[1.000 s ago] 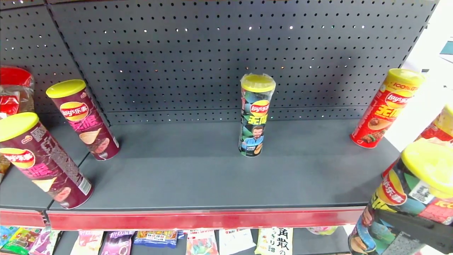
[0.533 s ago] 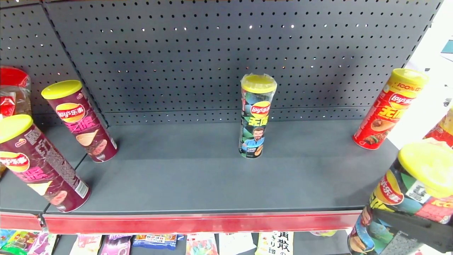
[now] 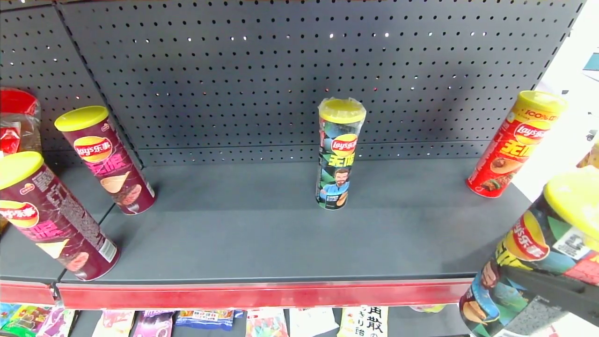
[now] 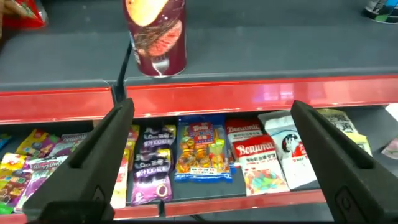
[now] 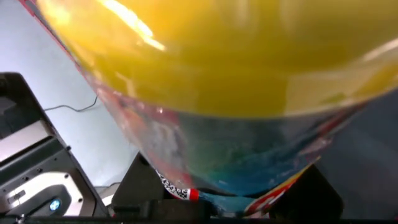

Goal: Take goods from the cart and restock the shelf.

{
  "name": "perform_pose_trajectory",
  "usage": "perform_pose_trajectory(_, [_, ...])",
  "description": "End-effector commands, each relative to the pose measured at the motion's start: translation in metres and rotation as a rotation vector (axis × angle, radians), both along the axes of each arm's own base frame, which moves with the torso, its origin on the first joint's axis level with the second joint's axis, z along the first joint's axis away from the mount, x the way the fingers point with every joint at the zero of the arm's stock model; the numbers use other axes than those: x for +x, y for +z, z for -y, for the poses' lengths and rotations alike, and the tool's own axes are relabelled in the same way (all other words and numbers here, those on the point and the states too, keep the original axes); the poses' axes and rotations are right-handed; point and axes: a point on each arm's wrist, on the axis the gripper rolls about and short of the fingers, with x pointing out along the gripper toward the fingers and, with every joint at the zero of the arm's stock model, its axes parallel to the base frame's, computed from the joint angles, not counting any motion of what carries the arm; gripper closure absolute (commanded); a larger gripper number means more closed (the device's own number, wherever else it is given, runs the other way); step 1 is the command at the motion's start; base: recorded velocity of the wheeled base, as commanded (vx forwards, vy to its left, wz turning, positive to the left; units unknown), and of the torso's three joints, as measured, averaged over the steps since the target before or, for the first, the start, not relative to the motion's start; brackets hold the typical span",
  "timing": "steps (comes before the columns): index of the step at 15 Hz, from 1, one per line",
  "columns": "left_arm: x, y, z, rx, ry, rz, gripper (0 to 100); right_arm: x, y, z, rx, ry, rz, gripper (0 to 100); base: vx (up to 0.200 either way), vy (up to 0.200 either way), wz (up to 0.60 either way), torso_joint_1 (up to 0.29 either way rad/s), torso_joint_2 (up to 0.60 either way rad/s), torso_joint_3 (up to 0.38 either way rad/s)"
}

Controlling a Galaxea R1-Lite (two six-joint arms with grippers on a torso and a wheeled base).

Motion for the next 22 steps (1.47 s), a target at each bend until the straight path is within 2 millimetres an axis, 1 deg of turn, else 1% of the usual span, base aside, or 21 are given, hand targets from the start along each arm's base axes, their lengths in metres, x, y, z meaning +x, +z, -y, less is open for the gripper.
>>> perform_pose_trajectory(1, [0.000,0.000,0.000,0.000,-0.002,0.002,0,0.008,0.005,-0.004,-0.004,-0.002,-0.006,100,0.000,0.000,0.00,0.000,0.00,0.000])
perform_pose_trajectory(2, [-0.005,0.044,0.000,-0.049,-0.026,0.104,0,0.009,0.002,-0.004,-0.009,-0.010,-0.018,100,0.000,0.000,0.00,0.000,0.00,0.000])
perform_pose_trajectory(3, [0.001,0.077,-0.001,-0.099,-0.024,0.088,0,0.009,0.001,-0.003,-0.010,-0.010,-0.021,100,0.000,0.000,0.00,0.000,0.00,0.000])
perform_pose_trajectory(4, [0.021,0.146,0.000,-0.182,-0.020,0.092,0,0.011,0.003,-0.005,-0.005,-0.009,-0.022,100,0.000,0.000,0.00,0.000,0.00,0.000])
perform_pose_trajectory(5, [0.034,0.166,0.002,-0.143,-0.122,0.071,0,0.010,0.004,-0.004,-0.002,-0.006,-0.016,100,0.000,0.000,0.00,0.000,0.00,0.000])
perform_pose_trajectory(6, [0.046,0.170,0.006,-0.047,-0.256,0.045,0,0.010,0.005,-0.004,-0.001,-0.006,-0.013,100,0.000,0.000,0.00,0.000,0.00,0.000])
perform_pose_trajectory(7, [0.069,0.173,0.014,0.054,-0.461,-0.012,0,0.010,0.005,-0.004,0.001,-0.007,-0.017,100,0.000,0.000,0.00,0.000,0.00,0.000])
perform_pose_trajectory(8, [0.088,0.176,0.022,0.055,-0.613,-0.064,0,0.010,0.004,-0.004,0.007,-0.013,-0.029,100,0.000,0.000,0.00,0.000,0.00,0.000])
perform_pose_trajectory(9, [0.097,0.180,0.026,0.053,-0.680,-0.081,0,0.010,0.003,-0.004,0.019,-0.017,-0.041,100,0.000,0.000,0.00,0.000,0.00,0.000])
perform_pose_trajectory(10, [0.117,0.186,0.036,0.051,-0.762,-0.120,0,0.008,0.003,-0.003,0.034,-0.021,-0.052,100,0.000,0.000,0.00,0.000,0.00,0.000])
perform_pose_trajectory(11, [0.135,0.188,0.053,0.052,-0.856,-0.169,0,0.005,0.003,-0.002,0.037,-0.023,-0.043,100,0.000,0.000,0.00,0.000,0.00,0.000])
perform_pose_trajectory(12, [0.150,0.184,0.068,0.057,-0.922,-0.224,0,0.005,0.005,-0.002,0.042,-0.026,-0.038,100,0.000,0.000,0.00,0.000,0.00,0.000])
perform_pose_trajectory(14, [0.180,0.178,0.094,0.066,-0.978,-0.285,0,0.006,0.007,0.000,0.045,-0.043,-0.031,100,0.000,0.000,0.00,0.000,0.00,0.000])
perform_pose_trajectory(15, [0.199,0.172,0.109,0.088,-0.997,-0.290,0,0.006,0.007,0.000,0.045,-0.047,-0.030,100,0.000,0.000,0.00,0.000,0.00,0.000])
perform_pose_trajectory(16, [0.217,0.166,0.118,0.107,-0.998,-0.283,0,0.006,0.007,0.000,0.046,-0.048,-0.031,100,0.000,0.000,0.00,0.000,0.00,0.000])
perform_pose_trajectory(18, [0.245,0.166,0.133,0.113,-0.989,-0.277,0,0.006,0.008,0.000,0.047,-0.047,-0.029,100,0.000,0.000,0.00,0.000,0.00,0.000])
perform_pose_trajectory(21, [0.277,0.171,0.150,0.114,-0.990,-0.257,0,0.006,0.013,0.000,0.057,-0.045,-0.009,100,0.000,0.000,0.00,0.000,0.00,0.000])
perform_pose_trajectory(22, [0.278,0.170,0.151,0.114,-0.992,-0.259,0,0.005,0.013,0.000,0.057,-0.044,-0.009,100,0.000,0.000,0.00,0.000,0.00,0.000])
